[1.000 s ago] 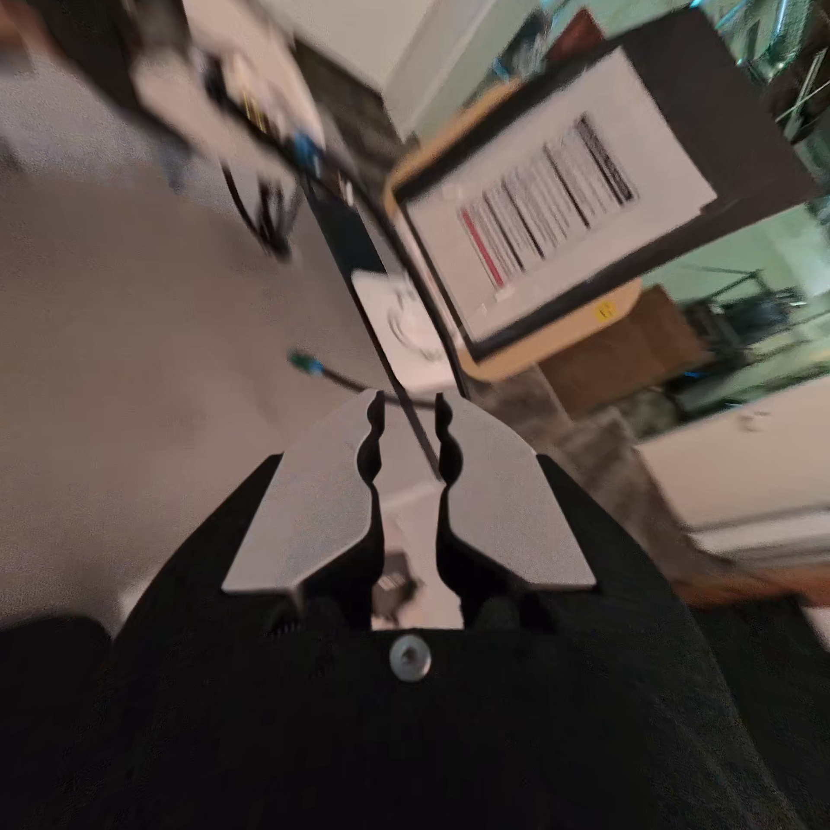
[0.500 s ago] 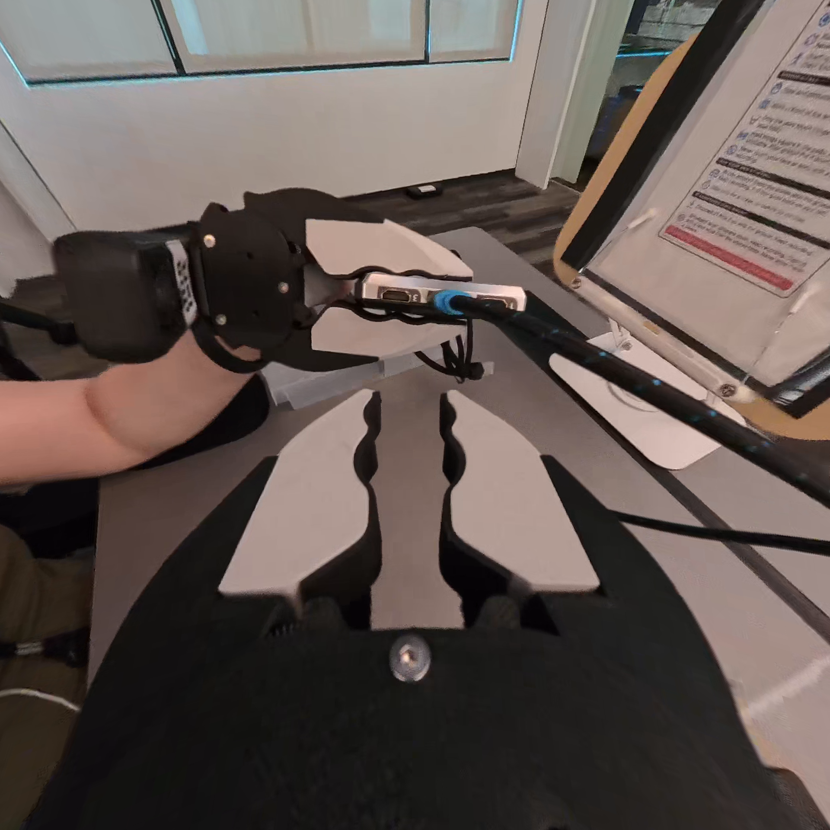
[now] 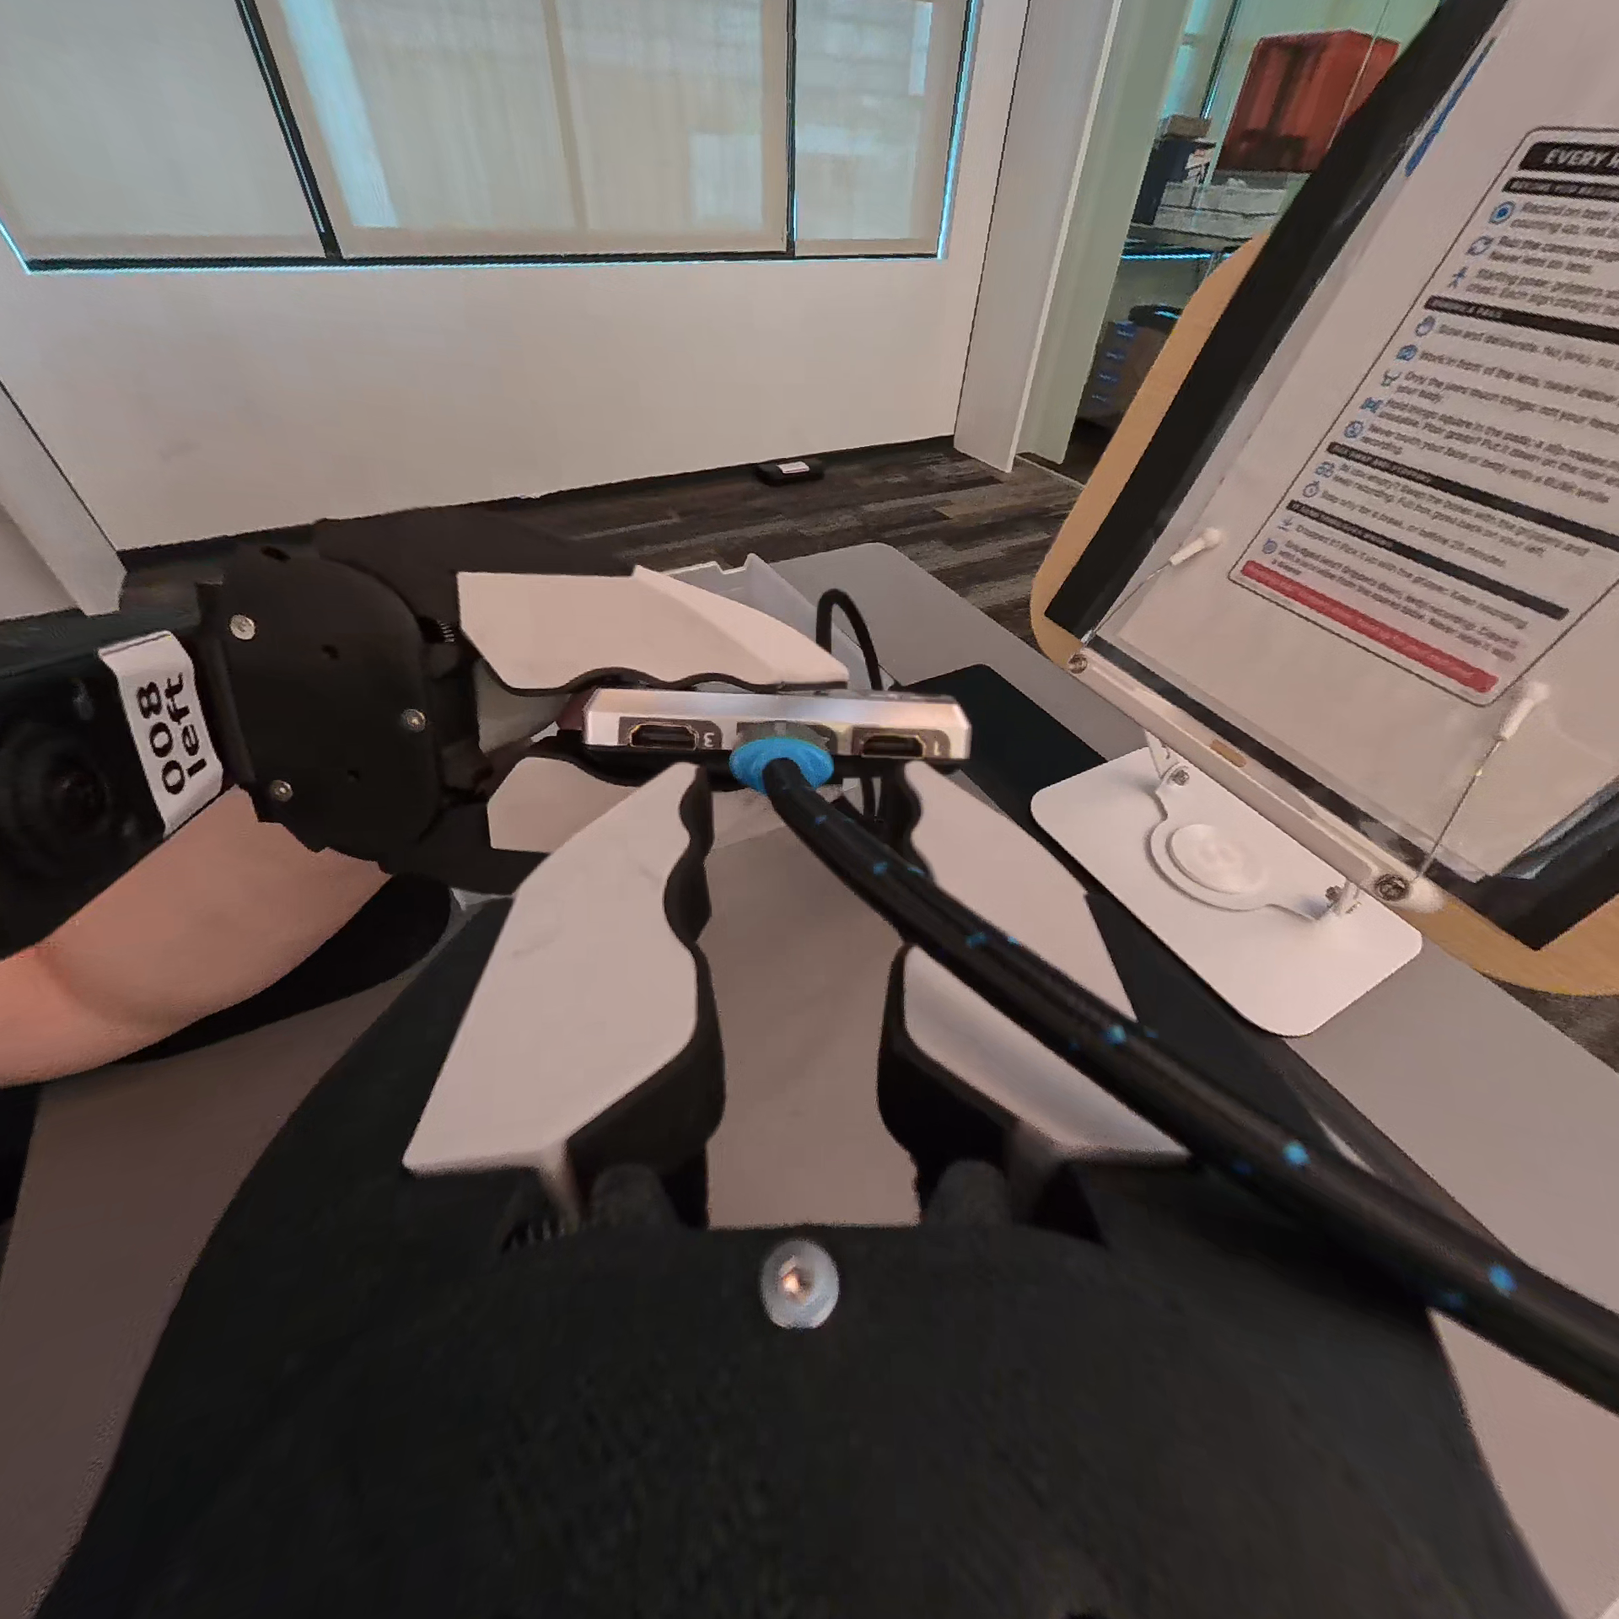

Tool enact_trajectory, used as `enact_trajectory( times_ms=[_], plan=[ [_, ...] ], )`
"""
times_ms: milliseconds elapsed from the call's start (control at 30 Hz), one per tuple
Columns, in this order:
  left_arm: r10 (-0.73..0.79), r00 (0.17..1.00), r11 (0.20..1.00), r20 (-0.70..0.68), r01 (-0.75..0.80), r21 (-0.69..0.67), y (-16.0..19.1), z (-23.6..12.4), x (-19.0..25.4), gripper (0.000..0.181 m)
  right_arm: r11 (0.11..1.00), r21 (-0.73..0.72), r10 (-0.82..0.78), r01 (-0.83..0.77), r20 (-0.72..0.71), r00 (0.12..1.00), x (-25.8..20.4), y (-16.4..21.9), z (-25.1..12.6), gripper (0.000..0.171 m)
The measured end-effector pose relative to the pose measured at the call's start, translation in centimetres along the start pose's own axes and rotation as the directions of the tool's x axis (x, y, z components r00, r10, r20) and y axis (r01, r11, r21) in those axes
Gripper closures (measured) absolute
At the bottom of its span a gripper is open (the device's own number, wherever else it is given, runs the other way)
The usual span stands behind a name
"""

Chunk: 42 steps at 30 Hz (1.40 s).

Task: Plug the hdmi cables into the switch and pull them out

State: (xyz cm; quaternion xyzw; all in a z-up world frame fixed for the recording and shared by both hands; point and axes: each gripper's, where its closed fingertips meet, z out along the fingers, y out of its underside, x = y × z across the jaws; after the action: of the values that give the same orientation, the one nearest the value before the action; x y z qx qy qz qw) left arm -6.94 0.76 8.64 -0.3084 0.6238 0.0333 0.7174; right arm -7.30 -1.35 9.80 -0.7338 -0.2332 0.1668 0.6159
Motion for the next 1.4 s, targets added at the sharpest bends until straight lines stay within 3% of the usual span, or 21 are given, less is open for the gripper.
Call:
enact_trajectory(
  times_ms=[200, 433, 700, 900, 1033, 1100, 1133, 1167, 1233, 1300, 1400],
  plan=[
    [0.000, 1.000, 1.000, -0.015, 0.000, -0.007, 0.1, 0.1, 0.3, 0.157, 1.000, 0.017, -0.009, 0.009, -0.010, 1.000, -0.2, -0.3, 0.5, 0.149],
    [0.019, 1.000, 0.999, -0.020, -0.020, -0.039, 0.4, 0.7, 0.8, 0.157, 0.997, -0.028, 0.071, -0.071, -0.004, 0.997, 0.5, 0.5, 0.4, 0.149],
    [-0.015, 1.000, 1.000, 0.008, 0.015, -0.005, -0.4, 0.2, -0.2, 0.156, 0.998, -0.012, -0.069, 0.068, -0.110, 0.992, -0.3, -0.4, -0.3, 0.149],
    [0.019, 1.000, 0.999, 0.004, -0.019, -0.026, -1.1, -0.2, -0.2, 0.156, 0.994, 0.009, 0.107, -0.108, 0.019, 0.994, -0.8, -0.4, -1.1, 0.149],
    [-0.023, 0.999, 0.999, -0.045, 0.021, -0.047, -1.2, 0.2, 0.4, 0.155, 0.998, -0.057, -0.032, 0.027, -0.084, 0.996, -0.3, 0.1, -1.7, 0.149],
    [-0.044, 0.998, 0.995, -0.043, 0.040, -0.093, -0.8, 0.1, 0.1, 0.157, 0.999, -0.046, 0.014, -0.018, -0.085, 0.996, -0.3, -0.2, -2.1, 0.149],
    [-0.028, 0.999, 0.969, -0.019, 0.023, -0.245, 1.9, 0.4, -0.5, 0.157, 0.999, 0.005, 0.046, -0.046, -0.118, 0.992, 0.4, -1.2, -3.2, 0.149],
    [-0.035, 0.999, 0.948, -0.019, 0.027, -0.316, 4.2, 0.4, -1.0, 0.157, 0.993, 0.070, 0.106, -0.098, -0.119, 0.987, 1.2, -2.4, -5.0, 0.149],
    [-0.154, 0.988, 0.961, -0.017, 0.146, -0.233, 4.8, -0.2, -2.1, 0.158, 0.968, 0.170, 0.199, -0.183, -0.085, 0.976, 2.7, -4.2, -9.0, 0.149],
    [-0.291, 0.957, 0.950, 0.002, 0.289, -0.120, 2.8, -1.3, -4.1, 0.158, 0.967, 0.062, 0.251, -0.249, -0.035, 0.967, 3.6, -3.1, -11.6, 0.149],
    [-0.333, 0.943, 0.942, 0.001, 0.333, -0.041, 0.8, -2.3, -5.4, 0.158, 0.959, 0.078, 0.280, -0.274, -0.076, 0.957, 5.2, -2.2, -15.3, 0.149]
  ],
)
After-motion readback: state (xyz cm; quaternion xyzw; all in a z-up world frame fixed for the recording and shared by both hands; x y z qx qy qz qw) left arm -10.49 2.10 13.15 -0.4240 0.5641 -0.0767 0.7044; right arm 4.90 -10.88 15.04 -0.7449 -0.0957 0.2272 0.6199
